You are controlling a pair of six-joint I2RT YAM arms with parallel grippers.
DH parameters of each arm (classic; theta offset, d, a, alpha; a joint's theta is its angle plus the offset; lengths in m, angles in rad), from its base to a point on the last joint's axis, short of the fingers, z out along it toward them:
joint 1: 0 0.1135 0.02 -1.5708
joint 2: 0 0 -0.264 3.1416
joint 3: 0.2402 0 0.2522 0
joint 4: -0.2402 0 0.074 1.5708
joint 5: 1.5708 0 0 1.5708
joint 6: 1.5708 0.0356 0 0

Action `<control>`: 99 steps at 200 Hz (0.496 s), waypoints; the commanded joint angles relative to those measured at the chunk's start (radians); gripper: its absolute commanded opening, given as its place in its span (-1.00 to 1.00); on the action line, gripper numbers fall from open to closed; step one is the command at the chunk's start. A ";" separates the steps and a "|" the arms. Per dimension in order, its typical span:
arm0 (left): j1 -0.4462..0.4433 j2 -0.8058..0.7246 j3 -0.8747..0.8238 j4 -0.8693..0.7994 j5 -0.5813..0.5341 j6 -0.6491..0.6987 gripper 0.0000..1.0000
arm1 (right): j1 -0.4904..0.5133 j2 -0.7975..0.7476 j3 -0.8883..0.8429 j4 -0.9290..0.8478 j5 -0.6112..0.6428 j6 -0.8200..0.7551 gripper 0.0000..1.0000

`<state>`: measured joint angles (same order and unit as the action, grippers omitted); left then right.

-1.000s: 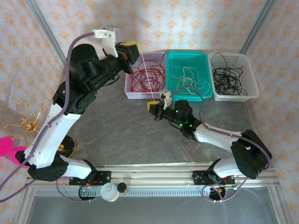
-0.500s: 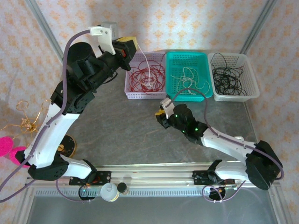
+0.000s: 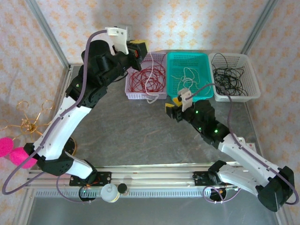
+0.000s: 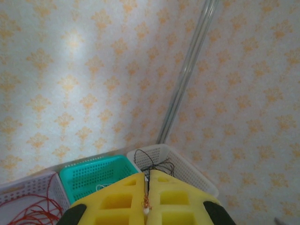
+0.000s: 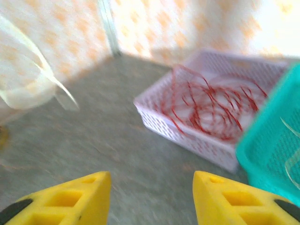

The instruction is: Untangle the cables

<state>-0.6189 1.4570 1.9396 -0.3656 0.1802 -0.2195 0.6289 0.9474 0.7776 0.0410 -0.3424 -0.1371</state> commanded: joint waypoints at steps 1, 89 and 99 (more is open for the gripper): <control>0.005 -0.011 -0.038 0.071 0.053 -0.032 -1.00 | 0.000 0.046 0.157 -0.006 -0.249 -0.039 0.08; -0.001 -0.032 -0.182 0.161 0.127 -0.110 -1.00 | -0.001 0.297 0.436 0.095 -0.374 -0.041 0.25; -0.001 -0.031 -0.188 0.163 0.129 -0.112 -1.00 | -0.001 0.324 0.438 0.141 -0.348 0.016 0.24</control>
<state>-0.6193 1.4555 1.7630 -0.2695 0.2794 -0.3054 0.6292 1.2121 1.1919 0.0906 -0.6579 -0.2173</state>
